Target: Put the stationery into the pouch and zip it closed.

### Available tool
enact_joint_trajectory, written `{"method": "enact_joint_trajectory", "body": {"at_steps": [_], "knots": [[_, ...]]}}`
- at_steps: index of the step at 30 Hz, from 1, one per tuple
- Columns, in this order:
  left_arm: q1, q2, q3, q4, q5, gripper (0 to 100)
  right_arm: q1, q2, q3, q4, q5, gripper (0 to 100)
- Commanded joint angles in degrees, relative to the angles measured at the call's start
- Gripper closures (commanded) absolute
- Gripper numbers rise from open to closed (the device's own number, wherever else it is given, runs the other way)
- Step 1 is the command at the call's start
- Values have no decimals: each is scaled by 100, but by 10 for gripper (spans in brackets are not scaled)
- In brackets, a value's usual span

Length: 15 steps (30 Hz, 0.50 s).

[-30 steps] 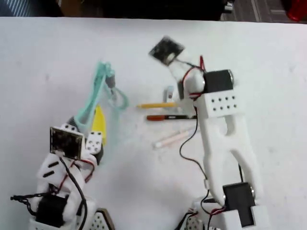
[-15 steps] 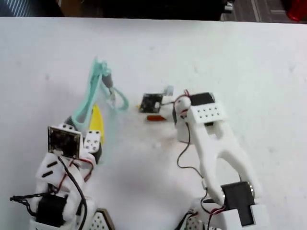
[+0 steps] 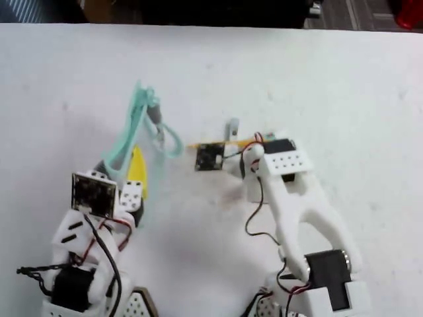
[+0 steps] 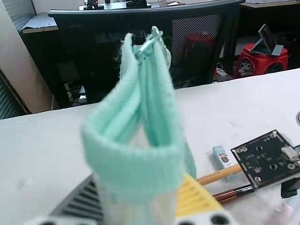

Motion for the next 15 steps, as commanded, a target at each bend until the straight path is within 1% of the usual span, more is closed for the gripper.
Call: {"method": "enact_joint_trajectory", "body": {"at_steps": [1,6,9,10,13,15], "knots": [[101,-40,-88,-167,0,976,-40,-31,158,-409,97,833],[101,-40,-79,-167,0,976,-136,31,642,-1077,97,833],[101,-40,-79,-167,0,976,-110,505,730,-1543,97,833],[101,-40,-79,-167,0,976,-92,673,677,-1569,97,833],[110,-40,-79,-167,0,976,-92,1015,149,-1033,88,836],[119,-40,-79,-167,0,976,-136,1235,-26,-857,88,837]]}}
